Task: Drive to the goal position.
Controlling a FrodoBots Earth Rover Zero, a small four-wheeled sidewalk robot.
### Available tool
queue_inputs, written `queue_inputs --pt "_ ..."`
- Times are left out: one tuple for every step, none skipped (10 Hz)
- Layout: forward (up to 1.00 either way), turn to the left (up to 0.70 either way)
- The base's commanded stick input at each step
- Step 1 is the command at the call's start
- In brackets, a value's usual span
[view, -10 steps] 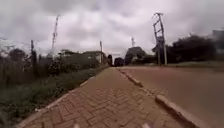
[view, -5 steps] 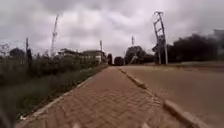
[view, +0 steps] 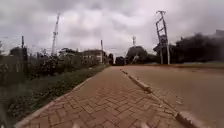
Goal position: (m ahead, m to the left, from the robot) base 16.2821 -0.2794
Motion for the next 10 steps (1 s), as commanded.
queue_inputs --pt "0.7 0.0" --pt "0.7 0.0" --pt "0.7 0.0" --pt "0.7 0.0" --pt "0.7 0.0" --pt "0.7 0.0" --pt "0.7 0.0" --pt "0.7 0.0" --pt "0.7 0.0" --pt "0.7 0.0"
